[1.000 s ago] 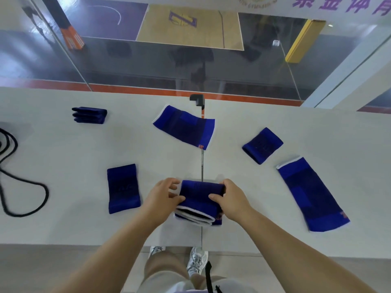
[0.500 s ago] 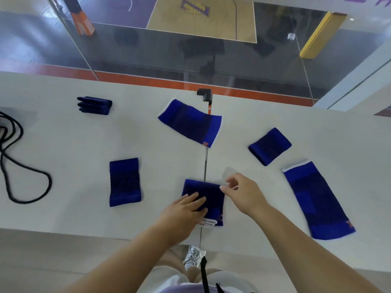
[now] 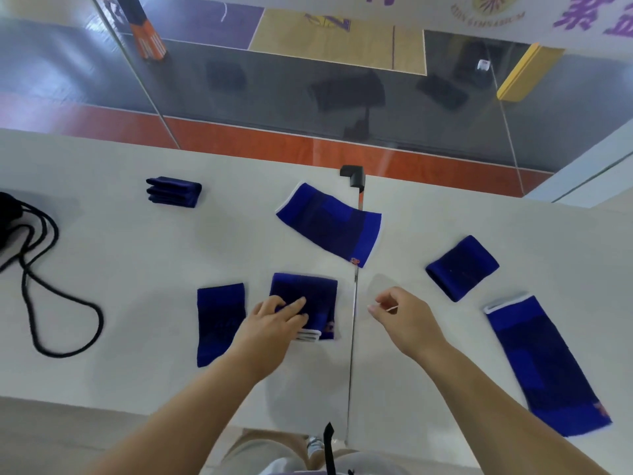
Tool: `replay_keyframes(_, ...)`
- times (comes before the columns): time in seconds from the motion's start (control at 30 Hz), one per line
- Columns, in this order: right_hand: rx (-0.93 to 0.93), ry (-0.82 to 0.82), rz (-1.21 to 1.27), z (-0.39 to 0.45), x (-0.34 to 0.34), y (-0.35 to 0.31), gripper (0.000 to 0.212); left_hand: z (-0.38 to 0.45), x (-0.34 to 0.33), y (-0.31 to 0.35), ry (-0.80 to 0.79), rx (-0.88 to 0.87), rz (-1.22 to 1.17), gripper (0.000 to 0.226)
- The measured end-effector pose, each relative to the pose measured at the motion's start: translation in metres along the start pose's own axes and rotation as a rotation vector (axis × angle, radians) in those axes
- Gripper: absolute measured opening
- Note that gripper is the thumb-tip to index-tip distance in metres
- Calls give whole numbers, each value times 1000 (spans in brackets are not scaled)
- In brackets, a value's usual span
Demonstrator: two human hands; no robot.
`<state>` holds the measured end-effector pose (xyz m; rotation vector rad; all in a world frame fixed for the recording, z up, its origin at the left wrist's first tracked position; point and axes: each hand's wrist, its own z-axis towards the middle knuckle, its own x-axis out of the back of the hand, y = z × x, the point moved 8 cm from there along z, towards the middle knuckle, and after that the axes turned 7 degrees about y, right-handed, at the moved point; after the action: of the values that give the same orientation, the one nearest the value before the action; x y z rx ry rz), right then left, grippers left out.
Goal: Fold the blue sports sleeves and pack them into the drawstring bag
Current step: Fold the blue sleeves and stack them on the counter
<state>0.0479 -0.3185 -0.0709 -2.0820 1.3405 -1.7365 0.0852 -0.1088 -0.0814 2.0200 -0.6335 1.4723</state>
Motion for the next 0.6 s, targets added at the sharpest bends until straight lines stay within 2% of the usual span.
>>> replay_keyframes(0.1,45,37,-33,20,-6,-27,23,12,7,-31,26,54,-30,54)
replay_keyframes(0.23,227,120,-149,48,-16,-72,34,21,16,-67,-1,104,-46,55)
replay_keyframes(0.3,286,55,-277,61,-31,-86,45,27,18,-83,-2,114,-56,55)
replay_keyframes(0.43,207,-146,-476,80,-61,-86,54,39,25,-112,93,106,-78,53)
replay_keyframes(0.6,165,-98,-609,82,-64,-89,57,58,30,-150,156,105,12,56)
